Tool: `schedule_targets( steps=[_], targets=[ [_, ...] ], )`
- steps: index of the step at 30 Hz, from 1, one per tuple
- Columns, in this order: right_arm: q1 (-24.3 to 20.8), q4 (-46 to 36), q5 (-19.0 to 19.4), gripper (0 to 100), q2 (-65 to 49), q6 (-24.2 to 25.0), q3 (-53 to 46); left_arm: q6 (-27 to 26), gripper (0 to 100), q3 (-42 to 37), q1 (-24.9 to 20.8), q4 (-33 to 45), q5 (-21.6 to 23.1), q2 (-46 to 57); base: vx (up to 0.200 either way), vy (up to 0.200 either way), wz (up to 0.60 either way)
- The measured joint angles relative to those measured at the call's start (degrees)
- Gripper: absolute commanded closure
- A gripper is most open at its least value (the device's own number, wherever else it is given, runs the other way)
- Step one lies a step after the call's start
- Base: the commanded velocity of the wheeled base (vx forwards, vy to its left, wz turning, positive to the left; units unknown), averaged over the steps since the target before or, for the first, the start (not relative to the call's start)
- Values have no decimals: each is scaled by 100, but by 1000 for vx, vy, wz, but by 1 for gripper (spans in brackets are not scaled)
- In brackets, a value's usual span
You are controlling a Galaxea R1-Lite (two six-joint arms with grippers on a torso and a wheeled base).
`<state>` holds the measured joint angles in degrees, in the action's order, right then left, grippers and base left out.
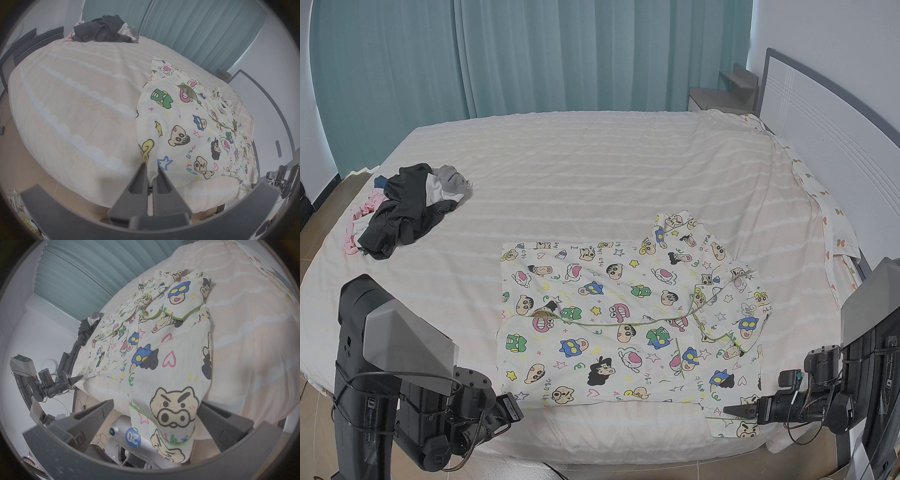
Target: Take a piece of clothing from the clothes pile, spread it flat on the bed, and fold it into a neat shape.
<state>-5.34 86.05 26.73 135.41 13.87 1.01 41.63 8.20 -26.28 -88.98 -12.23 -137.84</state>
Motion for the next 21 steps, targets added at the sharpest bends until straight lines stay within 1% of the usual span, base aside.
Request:
schedule_targets(
  steps=[1,9,12,15,18,21],
  targets=[
    [-20,88,2,100,59,5,0,0,100,2,0,0,0,0,0,0,0],
    [-61,173,4,100,328,62,0,-13,100,11,0,0,-22,-6,0,0,0],
    [-61,173,11,100,360,63,0,-20,100,0,2,0,-169,-6,0,0,0],
    [-61,176,71,100,351,93,0,-33,100,-41,2,0,-290,-4,0,0,0],
    [-26,126,173,100,293,169,0,-26,100,-143,0,-2,-277,7,0,0,0],
    [-4,-93,239,100,185,238,0,-11,100,-215,-15,-4,-261,24,0,0,0]
  ],
)
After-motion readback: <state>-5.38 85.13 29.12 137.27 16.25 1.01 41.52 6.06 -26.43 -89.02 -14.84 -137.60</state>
